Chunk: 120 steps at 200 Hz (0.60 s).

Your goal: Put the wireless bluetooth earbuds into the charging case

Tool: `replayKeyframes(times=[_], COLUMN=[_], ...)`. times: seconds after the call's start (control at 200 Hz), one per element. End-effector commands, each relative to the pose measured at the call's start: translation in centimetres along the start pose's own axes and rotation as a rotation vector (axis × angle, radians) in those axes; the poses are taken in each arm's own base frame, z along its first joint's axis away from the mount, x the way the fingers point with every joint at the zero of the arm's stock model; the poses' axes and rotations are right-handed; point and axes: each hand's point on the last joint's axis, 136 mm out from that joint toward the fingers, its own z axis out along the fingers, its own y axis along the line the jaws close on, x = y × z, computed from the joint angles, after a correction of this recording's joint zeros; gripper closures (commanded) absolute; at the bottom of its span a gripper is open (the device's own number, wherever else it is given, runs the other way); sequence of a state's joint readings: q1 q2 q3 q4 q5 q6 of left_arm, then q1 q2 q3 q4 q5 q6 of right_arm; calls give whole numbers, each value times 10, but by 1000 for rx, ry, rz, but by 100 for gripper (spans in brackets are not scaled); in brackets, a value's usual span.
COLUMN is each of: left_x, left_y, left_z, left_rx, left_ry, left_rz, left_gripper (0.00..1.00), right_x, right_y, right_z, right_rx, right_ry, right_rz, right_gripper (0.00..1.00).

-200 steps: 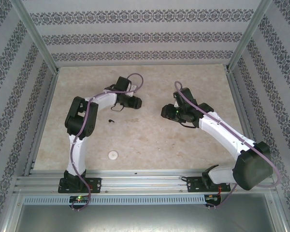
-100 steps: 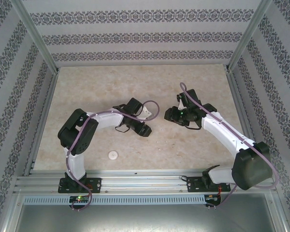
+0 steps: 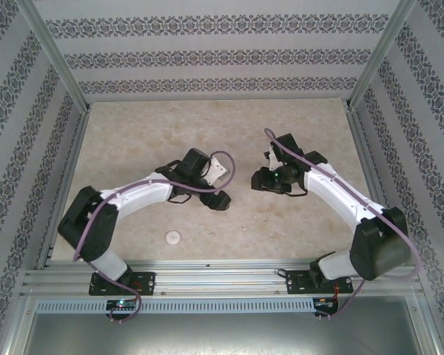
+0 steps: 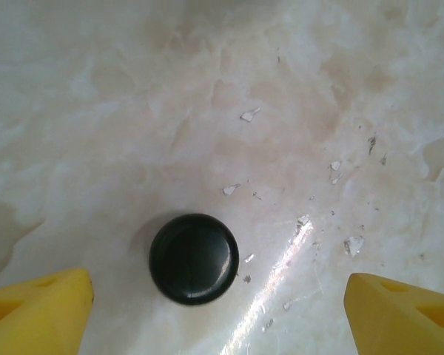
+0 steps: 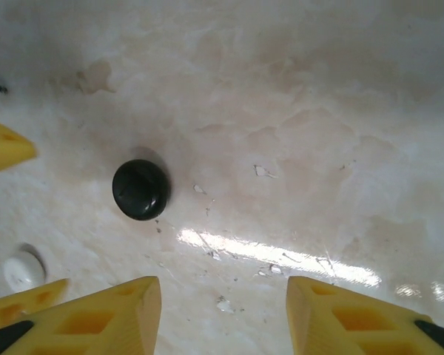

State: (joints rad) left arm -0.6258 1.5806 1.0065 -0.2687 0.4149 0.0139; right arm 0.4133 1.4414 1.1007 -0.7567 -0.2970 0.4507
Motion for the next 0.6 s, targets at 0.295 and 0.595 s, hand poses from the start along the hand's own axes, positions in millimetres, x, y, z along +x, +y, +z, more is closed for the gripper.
replayKeyframes(times=[0.295,0.595], left_x=[39,55], left_y=[51,50], left_z=[-76,-107], left_rx=[-163,-206], left_ry=[-235,-314], left_rz=[-422,-461], left_gripper=[14,15], right_x=[25,18], right_y=[52,68], right_z=[73,113], right_rx=[216,225], right_ry=[346,416], right_rz=[-615,-731], right_gripper=[38,27])
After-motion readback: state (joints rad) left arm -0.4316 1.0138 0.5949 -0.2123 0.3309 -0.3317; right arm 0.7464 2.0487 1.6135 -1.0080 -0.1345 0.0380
